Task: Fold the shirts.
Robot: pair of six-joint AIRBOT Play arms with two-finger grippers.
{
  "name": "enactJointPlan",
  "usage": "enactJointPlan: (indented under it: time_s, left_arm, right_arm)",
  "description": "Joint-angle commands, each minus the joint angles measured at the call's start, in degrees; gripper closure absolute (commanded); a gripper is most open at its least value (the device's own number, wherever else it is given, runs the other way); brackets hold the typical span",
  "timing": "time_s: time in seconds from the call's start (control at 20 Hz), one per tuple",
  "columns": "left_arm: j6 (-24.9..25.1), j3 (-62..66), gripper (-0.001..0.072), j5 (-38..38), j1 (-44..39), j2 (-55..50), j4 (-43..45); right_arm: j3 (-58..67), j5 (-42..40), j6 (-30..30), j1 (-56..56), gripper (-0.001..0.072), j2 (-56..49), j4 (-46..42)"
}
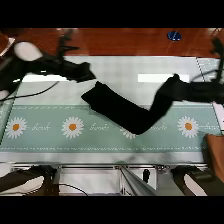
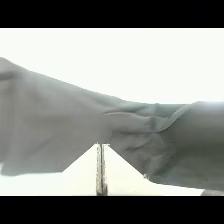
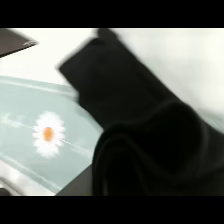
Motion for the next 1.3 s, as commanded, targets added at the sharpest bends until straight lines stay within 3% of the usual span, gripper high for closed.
enactJointPlan:
  time_s: [0.0,0.2,0.4,0.9,1.05,1.1,1.15,1.2,1.25]
  left_arm:
    - [3.61,-16.50,0.0692,1.36,10.34,20.41,1.60]
    - [3.78,-32.61,0.0693,1.42,12.66,35.36,1.55]
    - [2.71,-40.30,0.0692,1.31,12.57,39.60,1.49]
    - [2.73,-41.31,0.0692,2.25,12.52,39.32,1.49]
    - [2.71,-41.31,0.0692,2.27,12.52,39.32,1.49]
    - [2.71,-41.31,0.0692,2.25,12.52,39.32,1.46]
    - [2.71,-41.31,0.0692,2.27,12.52,39.32,1.46]
    - [2.71,-41.31,0.0692,2.36,12.52,39.32,1.46]
    - [2.73,-41.31,0.0692,2.84,12.52,39.32,1.46]
  right_arm:
    - [11.82,-9.16,0.17,13.60,0.0689,-18.78,1.07]
    - [29.05,-8.87,0.96,20.52,0.0689,-40.13,1.95]
    - [38.45,-8.46,2.82,22.84,0.0689,-53.13,2.08]
    - [41.18,-12.87,5.79,22.84,0.0689,-58.62,2.27]
    - [41.18,-17.94,7.37,22.84,0.0688,-58.80,4.92]
    - [41.18,-19.85,7.28,22.84,0.0624,-58.80,6.67]
    - [41.18,-20.41,7.17,22.91,0.0403,-58.90,8.72]
    - [41.18,-19.41,5.90,22.99,0.0297,-58.90,10.05]
    - [41.18,-16.94,4.33,22.80,0.0296,-58.71,11.02]
